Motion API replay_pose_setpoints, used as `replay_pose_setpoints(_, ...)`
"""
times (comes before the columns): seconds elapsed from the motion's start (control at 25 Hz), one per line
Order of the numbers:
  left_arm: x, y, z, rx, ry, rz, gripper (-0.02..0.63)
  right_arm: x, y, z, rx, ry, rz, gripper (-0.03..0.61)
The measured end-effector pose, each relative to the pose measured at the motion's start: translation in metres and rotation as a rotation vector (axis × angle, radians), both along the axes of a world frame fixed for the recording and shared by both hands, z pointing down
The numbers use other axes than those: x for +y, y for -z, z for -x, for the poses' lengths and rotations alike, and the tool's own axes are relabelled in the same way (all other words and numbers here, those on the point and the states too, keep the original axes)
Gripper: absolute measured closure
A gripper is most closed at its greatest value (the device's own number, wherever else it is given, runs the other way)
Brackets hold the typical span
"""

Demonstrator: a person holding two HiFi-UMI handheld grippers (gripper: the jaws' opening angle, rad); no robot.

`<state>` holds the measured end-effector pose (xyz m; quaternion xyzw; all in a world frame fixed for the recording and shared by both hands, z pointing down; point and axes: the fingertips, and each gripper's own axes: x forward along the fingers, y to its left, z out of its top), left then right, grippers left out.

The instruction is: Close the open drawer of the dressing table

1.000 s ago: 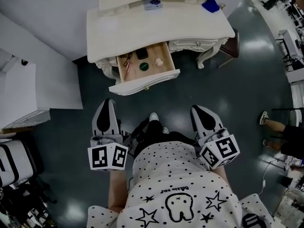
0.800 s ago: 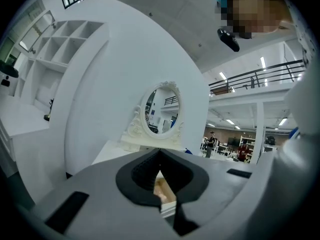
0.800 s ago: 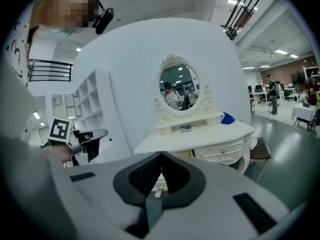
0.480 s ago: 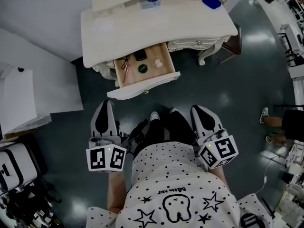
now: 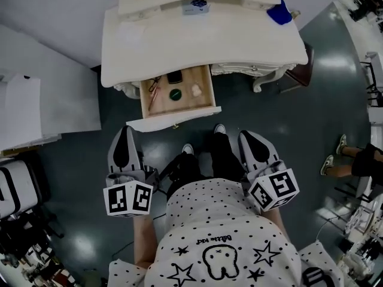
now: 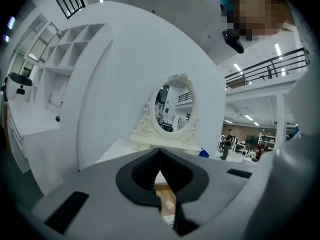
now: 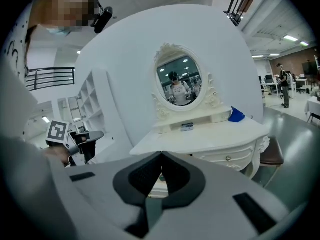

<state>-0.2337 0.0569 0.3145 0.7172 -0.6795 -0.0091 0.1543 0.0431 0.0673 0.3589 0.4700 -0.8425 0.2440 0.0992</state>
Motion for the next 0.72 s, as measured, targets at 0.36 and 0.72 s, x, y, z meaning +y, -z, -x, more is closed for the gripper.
replay_pose_setpoints(0.36,-0.032,0.000,-0.032,-0.046,0.149,0.014,0.600,-0.070,0.003,-0.066,0.003,0.098,-0.002,0.569)
replay_pose_setpoints(0.72,-0.026,-0.056,-0.043,-0.005,0.214,0.151,0.600,-0.100,-0.003,-0.106,0.006,0.166,-0.016,0.569)
